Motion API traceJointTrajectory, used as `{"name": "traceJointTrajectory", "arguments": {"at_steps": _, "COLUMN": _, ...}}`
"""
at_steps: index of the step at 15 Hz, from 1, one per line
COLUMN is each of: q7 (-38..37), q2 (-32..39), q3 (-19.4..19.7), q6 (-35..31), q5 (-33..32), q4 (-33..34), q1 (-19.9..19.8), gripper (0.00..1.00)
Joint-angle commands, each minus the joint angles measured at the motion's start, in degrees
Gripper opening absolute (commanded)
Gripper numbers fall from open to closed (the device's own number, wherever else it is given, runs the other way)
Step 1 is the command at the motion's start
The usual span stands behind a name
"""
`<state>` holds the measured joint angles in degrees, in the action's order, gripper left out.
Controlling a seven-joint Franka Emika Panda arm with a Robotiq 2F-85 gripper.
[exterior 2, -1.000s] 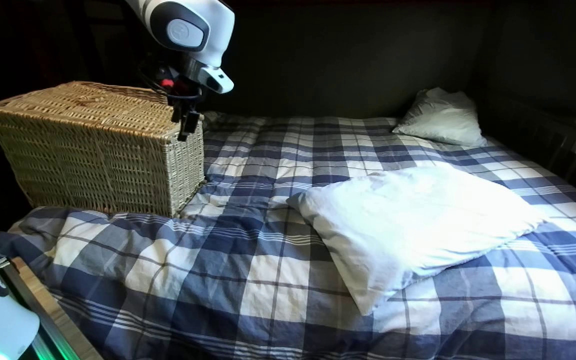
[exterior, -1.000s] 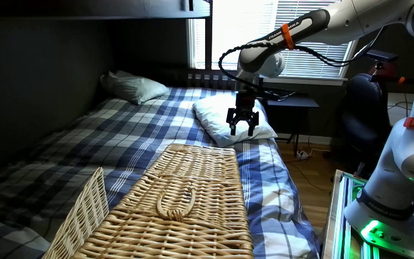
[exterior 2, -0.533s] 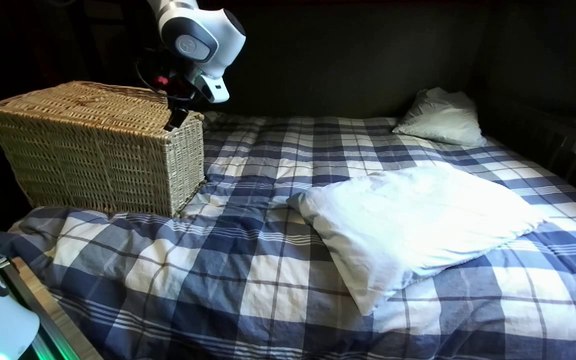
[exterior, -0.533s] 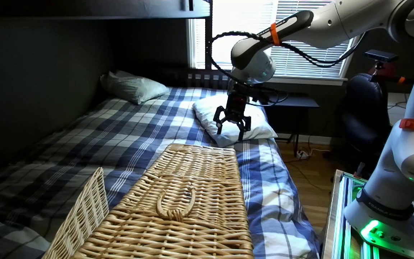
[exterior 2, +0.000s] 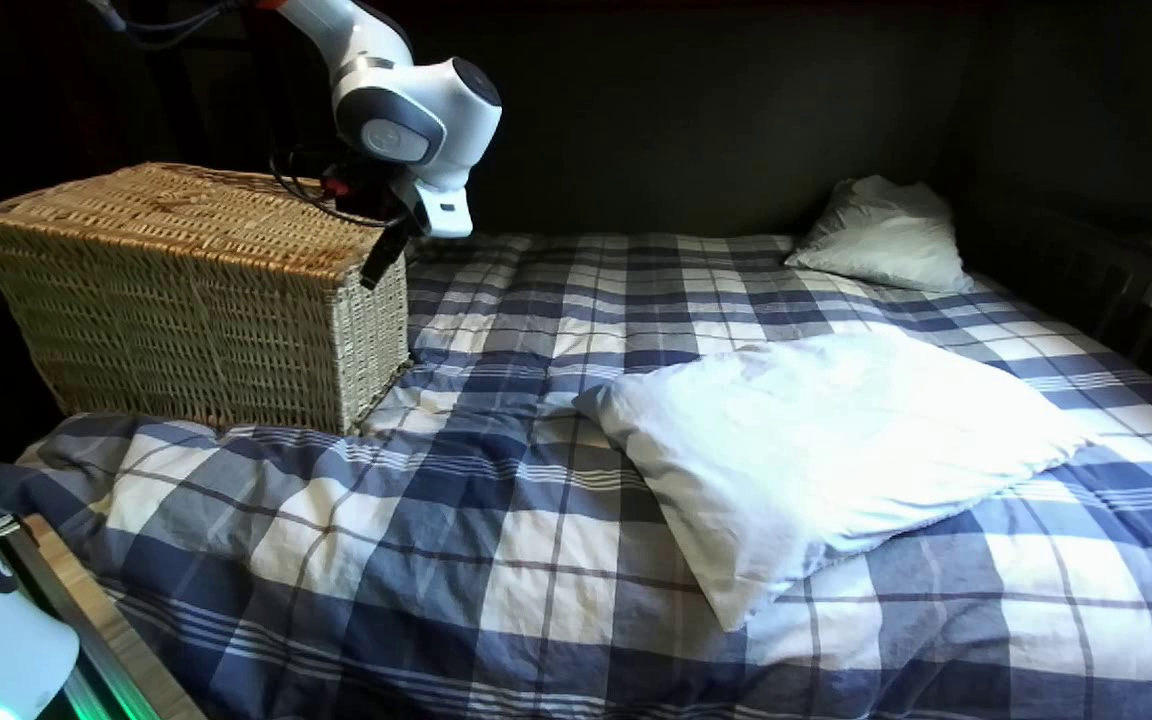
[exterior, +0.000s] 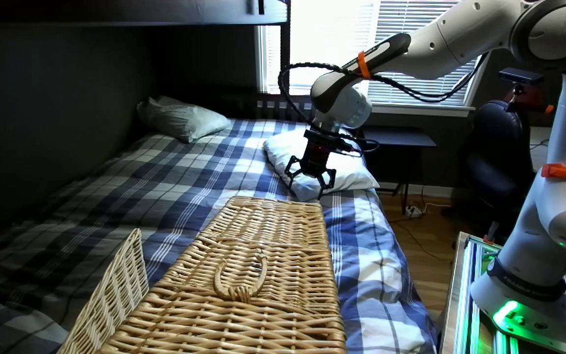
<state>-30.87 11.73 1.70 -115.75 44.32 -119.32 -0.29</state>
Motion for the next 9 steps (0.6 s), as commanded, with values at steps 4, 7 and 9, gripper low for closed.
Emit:
{"name": "traceJointTrajectory", "arguments": {"at_steps": 4, "q7": -2.38, "q2": -0.18, "q3": 0.18, "q6": 0.59, "q5": -4.52, "q4": -1.25, "q1": 0.06, "gripper": 1.00}}
{"name": "traceJointTrajectory", "arguments": {"at_steps": 7, "q7": -2.38, "q2": -0.20, "q3": 0.17, "q6": 0.62, "q5": -5.04, "q4": -1.34, "q1": 0.09, "gripper": 1.00}}
{"name": "traceJointTrajectory", "arguments": {"at_steps": 9, "q7": -3.05, "q2": -0.08, "q3": 0.02, "q6": 0.71, "q5": -5.64, "q4": -1.32, "q1": 0.42, "gripper": 1.00}}
